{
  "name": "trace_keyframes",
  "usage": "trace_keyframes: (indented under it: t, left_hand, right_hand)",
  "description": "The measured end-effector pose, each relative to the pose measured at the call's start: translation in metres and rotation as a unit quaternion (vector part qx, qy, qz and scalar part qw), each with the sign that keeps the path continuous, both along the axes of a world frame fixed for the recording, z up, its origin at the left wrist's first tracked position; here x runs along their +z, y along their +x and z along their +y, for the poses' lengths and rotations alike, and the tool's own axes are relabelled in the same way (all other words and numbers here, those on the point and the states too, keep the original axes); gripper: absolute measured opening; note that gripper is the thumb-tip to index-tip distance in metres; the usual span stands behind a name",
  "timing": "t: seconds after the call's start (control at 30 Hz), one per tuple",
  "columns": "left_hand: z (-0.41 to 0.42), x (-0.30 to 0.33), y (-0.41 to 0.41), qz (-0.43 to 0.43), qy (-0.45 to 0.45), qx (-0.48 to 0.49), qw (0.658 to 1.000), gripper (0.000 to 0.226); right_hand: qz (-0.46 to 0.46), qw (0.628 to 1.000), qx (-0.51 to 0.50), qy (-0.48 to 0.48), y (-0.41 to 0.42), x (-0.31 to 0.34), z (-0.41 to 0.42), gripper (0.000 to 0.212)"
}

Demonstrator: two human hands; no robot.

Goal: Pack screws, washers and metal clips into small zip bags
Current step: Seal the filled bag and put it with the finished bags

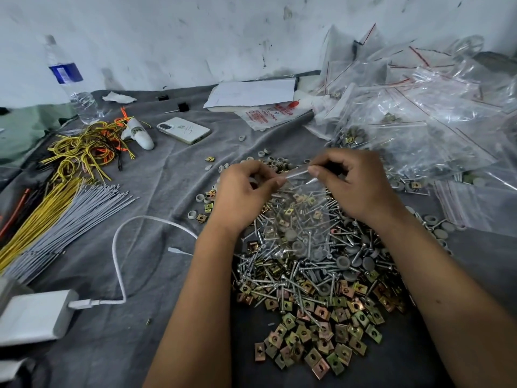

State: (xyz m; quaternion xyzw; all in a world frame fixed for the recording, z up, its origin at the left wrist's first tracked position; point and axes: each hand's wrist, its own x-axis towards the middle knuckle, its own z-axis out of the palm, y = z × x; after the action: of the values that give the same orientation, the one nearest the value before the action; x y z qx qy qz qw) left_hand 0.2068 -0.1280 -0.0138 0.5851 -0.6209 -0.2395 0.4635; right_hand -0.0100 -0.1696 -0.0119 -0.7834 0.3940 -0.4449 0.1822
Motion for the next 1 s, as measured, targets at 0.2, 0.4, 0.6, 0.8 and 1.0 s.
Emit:
trace_keyframes:
  t: [0.2,0.4,0.6,0.8,1.0]
  left_hand:
    - [0.005,0.003,0.002,0.038,0.015,0.006,0.999,0.017]
    - [0.008,0.004,0.006,0.135,0.025,0.010,0.990,0.014]
    - [0.006,0.004,0.004,0.088,0.005,-0.006,0.996,0.014]
    - [0.005,0.003,-0.009,0.081,-0.028,-0.049,0.995,0.015]
    - [0.006,0.000,-0.017,0.081,-0.066,-0.005,0.994,0.019]
  right_hand:
    - [-0.021,0.999,-0.002,0.023,-0.002,-0.003,-0.004,0.006]
    - [-0.053,0.998,0.001,0.044,-0.005,-0.003,-0.005,0.003]
    - [-0.049,0.997,0.006,0.065,-0.004,-0.004,-0.003,0.006]
    - [-0.069,0.990,0.057,0.107,-0.001,0.007,0.003,0.003]
    - [-0.128,0.983,0.018,0.130,-0.019,0.039,-0.019,0.008]
